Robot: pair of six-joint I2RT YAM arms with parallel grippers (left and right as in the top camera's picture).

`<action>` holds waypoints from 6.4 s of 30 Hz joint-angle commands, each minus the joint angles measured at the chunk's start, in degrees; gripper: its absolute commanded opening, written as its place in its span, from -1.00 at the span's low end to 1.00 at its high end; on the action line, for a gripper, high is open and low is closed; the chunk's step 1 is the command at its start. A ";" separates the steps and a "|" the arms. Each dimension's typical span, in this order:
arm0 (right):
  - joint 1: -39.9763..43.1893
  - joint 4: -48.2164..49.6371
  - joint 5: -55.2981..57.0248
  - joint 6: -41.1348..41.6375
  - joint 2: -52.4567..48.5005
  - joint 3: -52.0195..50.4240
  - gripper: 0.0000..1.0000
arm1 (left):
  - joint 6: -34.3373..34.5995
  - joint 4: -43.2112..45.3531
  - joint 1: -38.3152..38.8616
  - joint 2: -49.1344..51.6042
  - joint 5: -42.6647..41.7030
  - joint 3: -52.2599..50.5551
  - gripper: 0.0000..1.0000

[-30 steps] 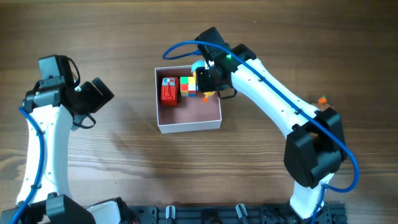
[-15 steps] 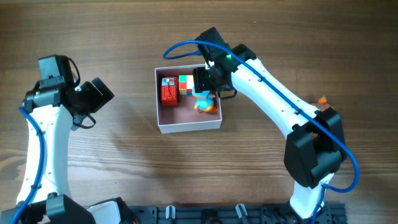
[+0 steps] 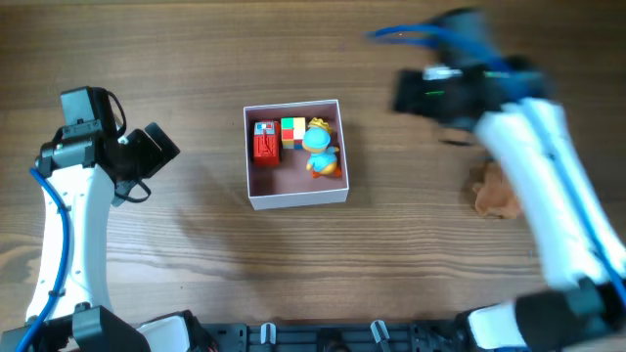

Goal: Pack container

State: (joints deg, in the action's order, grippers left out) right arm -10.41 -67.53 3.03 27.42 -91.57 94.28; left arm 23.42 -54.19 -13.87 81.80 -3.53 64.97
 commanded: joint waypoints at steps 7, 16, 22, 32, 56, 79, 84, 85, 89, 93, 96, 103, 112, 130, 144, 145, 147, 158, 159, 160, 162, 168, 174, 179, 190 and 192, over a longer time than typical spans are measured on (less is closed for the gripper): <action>26.21 4.02 -0.92 -15.26 1.40 -24.13 0.99 | -0.72 -0.13 0.26 -0.57 -0.07 -0.09 1.00; 27.98 18.14 -0.92 -15.65 -4.72 -35.21 0.99 | -0.72 -0.94 0.26 -0.57 -0.07 -0.09 1.00; 27.96 17.33 -0.92 -15.58 -5.07 -35.21 -0.91 | -0.72 -1.14 0.26 -0.57 -0.09 -0.09 1.00; 4.63 14.21 -8.74 -32.98 14.38 -19.02 -0.91 | -0.70 -1.16 0.26 -0.57 -0.09 -0.09 1.00; -31.63 26.95 -10.62 -68.94 -9.16 -17.25 -0.64 | -0.72 -1.42 0.26 -0.57 -0.09 -0.09 1.00; -16.11 31.61 -1.16 -20.33 6.82 -16.33 1.00 | -8.33 -1.01 5.66 -0.59 -0.09 -0.09 0.99; -0.09 22.25 -3.89 -14.73 10.82 -16.37 1.00 | -12.33 4.15 13.99 -0.57 8.96 -0.09 1.00; 0.96 19.43 -2.99 -14.88 10.80 -16.39 0.99 | -12.28 4.02 13.97 -0.57 8.96 -0.09 0.99; 1.22 15.26 4.15 -6.23 14.73 -16.39 0.99 | -14.82 -0.76 14.05 -1.99 3.65 -0.11 1.00; 1.22 14.21 5.88 -3.63 31.93 -24.46 1.00 | -18.93 0.11 17.14 -19.69 -2.03 -2.86 1.00; 0.17 15.06 11.34 2.36 47.17 -38.97 1.00 | -18.49 0.81 20.39 -38.27 -2.03 -11.85 1.00; -0.11 17.75 10.54 8.74 62.29 -59.23 1.00 | -6.43 -0.26 21.64 -65.99 4.90 -23.74 1.00; -0.11 20.57 10.25 15.17 62.16 -59.25 1.00 | -6.43 -0.76 21.64 -65.68 4.90 -23.74 1.00; -0.11 38.66 6.86 4.52 91.10 -78.44 1.00 | -6.45 -0.76 21.64 -65.68 4.90 -23.74 0.99; 0.00 68.30 1.97 -19.04 91.38 -93.98 1.00 | -6.45 -0.79 21.64 -65.68 4.90 -23.74 0.99; -0.02 68.32 1.79 -18.51 91.38 -93.98 0.99 | -6.45 -0.76 21.64 -65.68 4.90 -23.74 0.99; -0.02 68.35 1.81 -18.36 91.38 -93.98 0.99 | -6.45 -0.79 21.64 -65.68 4.90 -23.74 0.99; 0.00 68.35 1.81 -18.34 91.36 -93.98 1.00 | -6.43 -0.79 21.64 -65.68 4.90 -23.74 0.99; -0.02 68.35 1.81 -18.34 91.36 -93.98 1.00 | -6.45 -0.79 21.64 -65.68 4.90 -23.74 1.00; -0.02 68.35 1.81 -18.36 91.36 -93.98 1.00 | -6.45 -0.79 21.64 -65.68 4.90 -23.74 1.00; -0.02 68.35 1.81 -18.36 91.36 -93.98 0.99 | -6.45 -0.76 21.64 -65.68 4.90 -23.74 0.99; -0.02 68.35 1.81 -18.36 91.36 -93.98 1.00 | -6.45 -0.79 21.64 -65.68 4.90 -23.74 0.99; -0.02 68.35 1.81 -18.36 91.36 -93.98 0.99 | -6.43 -5.99 18.16 -68.17 3.10 -24.30 1.00; -0.02 68.35 1.81 -18.36 91.36 -93.98 0.99 | -10.16 10.58 12.92 -79.58 3.15 -38.99 0.99; -0.02 68.35 1.81 -18.36 91.36 -93.98 0.99 | -11.65 56.41 10.38 -81.64 -1.18 -64.65 1.00; -0.02 68.35 1.81 -18.34 91.36 -93.98 1.00 | -11.63 51.91 10.38 -81.64 -1.09 -64.65 0.99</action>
State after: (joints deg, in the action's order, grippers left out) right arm -10.35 0.47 5.54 9.52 -0.67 0.36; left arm 13.13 1.28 -3.14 0.78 -3.60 1.37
